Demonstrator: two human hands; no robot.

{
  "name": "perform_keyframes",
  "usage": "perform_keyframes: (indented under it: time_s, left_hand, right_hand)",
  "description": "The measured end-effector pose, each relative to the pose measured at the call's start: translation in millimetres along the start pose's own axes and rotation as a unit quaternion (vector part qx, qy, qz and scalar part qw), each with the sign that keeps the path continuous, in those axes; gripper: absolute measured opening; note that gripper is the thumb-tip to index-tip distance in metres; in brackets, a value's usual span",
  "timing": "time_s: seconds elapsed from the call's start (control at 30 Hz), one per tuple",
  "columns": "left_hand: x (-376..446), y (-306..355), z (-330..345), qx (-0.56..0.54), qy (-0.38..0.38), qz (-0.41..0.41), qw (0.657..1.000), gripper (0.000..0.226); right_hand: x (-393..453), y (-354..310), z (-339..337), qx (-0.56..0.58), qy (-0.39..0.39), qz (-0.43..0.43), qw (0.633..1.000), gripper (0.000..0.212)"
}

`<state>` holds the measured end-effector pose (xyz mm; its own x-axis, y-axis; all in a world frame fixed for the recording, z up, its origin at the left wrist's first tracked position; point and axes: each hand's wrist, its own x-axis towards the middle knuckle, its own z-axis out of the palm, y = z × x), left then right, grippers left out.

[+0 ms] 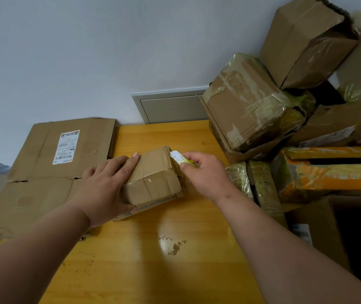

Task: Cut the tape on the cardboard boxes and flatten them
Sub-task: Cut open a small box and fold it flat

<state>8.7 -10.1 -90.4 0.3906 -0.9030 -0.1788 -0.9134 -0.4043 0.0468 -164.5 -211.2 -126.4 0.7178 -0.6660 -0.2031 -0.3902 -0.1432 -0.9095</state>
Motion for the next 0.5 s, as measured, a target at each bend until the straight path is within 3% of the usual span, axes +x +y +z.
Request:
perform_keyframes:
  time_s: [0.33, 0.5]
  left_hand:
    - [-1.6, -0.6, -2.4, -0.014, -0.002, -0.012, 1.0, 0.138]
    - [2.8, -2.6, -3.3, -0.026, -0.005, -0.018, 0.999, 0.14]
  right_hand:
    - [-9.5, -5.1, -6.2, -0.032, -0.027, -0.001, 0.999, 0.045]
    - [-37.4, 11.5, 5.1, -0.043, -0.06, -0.012, 0.997, 0.032]
